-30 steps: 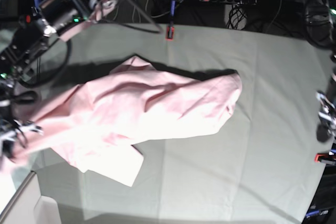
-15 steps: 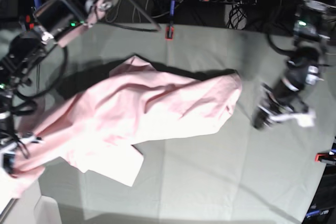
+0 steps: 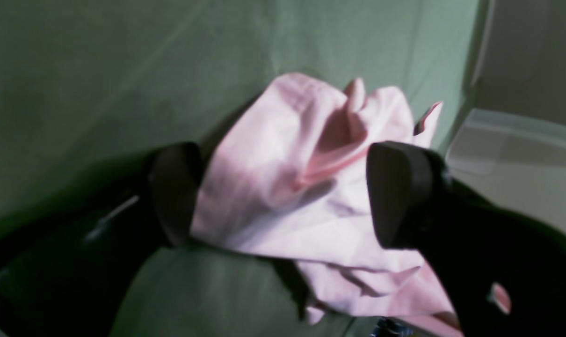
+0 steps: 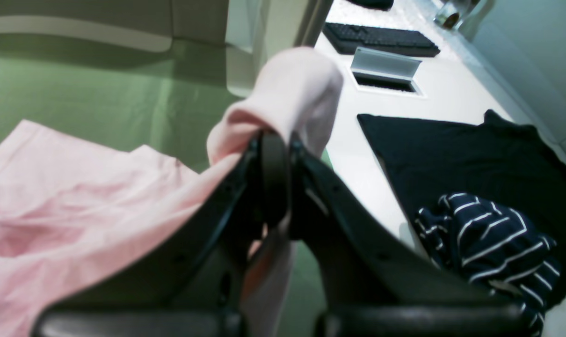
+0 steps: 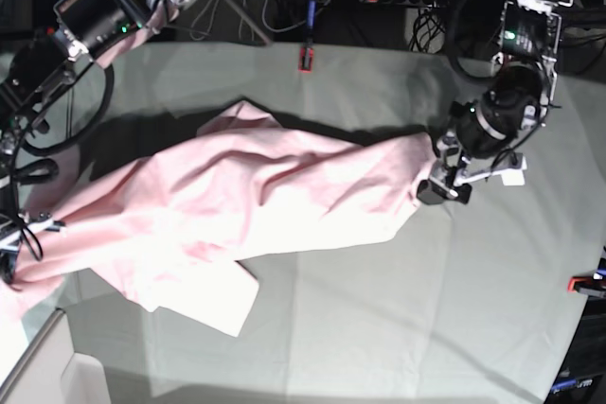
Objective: Layout the t-shirt on the table in an organized manner, then fold the t-shirt properly
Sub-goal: 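Stretch the shirt lengthwise between the right and left grippers, then lift the shirt with both grippers and lay it back down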
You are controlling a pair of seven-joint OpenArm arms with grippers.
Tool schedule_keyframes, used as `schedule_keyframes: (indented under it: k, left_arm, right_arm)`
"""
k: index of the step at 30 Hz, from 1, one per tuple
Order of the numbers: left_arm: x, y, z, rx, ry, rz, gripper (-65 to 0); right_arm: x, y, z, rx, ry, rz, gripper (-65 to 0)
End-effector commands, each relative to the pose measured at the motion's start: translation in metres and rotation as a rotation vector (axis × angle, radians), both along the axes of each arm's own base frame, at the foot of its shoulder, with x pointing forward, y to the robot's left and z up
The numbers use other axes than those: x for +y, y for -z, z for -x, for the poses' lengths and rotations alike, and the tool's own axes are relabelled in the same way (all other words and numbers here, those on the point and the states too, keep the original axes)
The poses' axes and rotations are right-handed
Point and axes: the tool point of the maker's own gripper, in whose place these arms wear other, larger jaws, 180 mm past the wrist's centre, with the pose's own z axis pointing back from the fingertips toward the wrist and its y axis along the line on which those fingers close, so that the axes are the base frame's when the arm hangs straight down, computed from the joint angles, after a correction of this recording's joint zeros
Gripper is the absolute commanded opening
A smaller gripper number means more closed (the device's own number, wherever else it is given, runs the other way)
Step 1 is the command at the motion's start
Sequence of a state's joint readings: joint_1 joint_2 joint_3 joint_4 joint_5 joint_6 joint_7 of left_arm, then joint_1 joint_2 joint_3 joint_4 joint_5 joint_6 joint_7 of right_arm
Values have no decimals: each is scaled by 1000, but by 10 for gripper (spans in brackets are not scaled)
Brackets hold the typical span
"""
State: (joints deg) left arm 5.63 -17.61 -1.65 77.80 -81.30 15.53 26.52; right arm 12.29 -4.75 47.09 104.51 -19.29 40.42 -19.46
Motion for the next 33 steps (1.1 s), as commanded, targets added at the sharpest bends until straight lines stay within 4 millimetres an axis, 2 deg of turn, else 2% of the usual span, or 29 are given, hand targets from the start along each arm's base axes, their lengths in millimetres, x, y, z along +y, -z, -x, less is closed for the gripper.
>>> schedule_keyframes:
  k: [1, 3, 4, 5, 7, 8, 9, 12, 13, 15, 19, 22, 27, 31, 33]
  left_arm:
    - [-17, -14, -13, -25, -10, 94, -111]
    - [-26, -14, -17, -35, 2, 72, -140]
    - [-30, -14, -18, -41, 7, 64, -178]
    - [-34, -17, -21, -53, 12, 60, -248]
    - [-40, -31, -37, -95, 14, 67, -450]
    - [-38, -36, -46, -115, 9, 61, -571]
    - [-38, -44, -55, -135, 10, 63, -650]
    - [-27, -69, -79, -202, 4, 43, -622]
    - [-17, -80, -87, -229, -2, 22, -650]
    - [6, -106, -105, -290, -29, -5, -648]
    - [48, -170, -137, -435, -84, -63, -648]
    - [73, -217, -157, -528, -98, -120, -648]
    - [94, -292, -181, -671, -112, -178, -648]
    - [105, -339, -189, -759, -126, -204, -648]
    - [110, -356, -192, -787, -135, -212, -648]
  right_arm:
    - [-1, -21, -5, -74, -7, 18, -650]
    - [0, -17, -6, -67, -10, 10, -650]
    - [-1, -16, -6, -66, -7, 8, -650]
    - [-2, -16, -5, -65, -6, 7, -650]
    - [-2, -15, -6, -63, -6, 6, -650]
    - [-2, -15, -6, -63, -6, 7, -650]
    - [-2, -15, -6, -63, -6, 7, -650]
    - [-3, -17, -5, -67, -5, 12, -650]
    - [-3, -19, -5, -69, -4, 15, -650]
    - [-3, -26, -3, -83, 0, 32, -650]
    - [3, -52, -4, -157, -8, 48, -650]
    - [18, -76, -6, -249, -63, 33, -650]
    - [48, -94, -10, -302, -134, 44, -650]
    - [60, -102, -10, -339, -143, 25, -650]
    - [61, -101, -11, -339, -145, 18, -650]
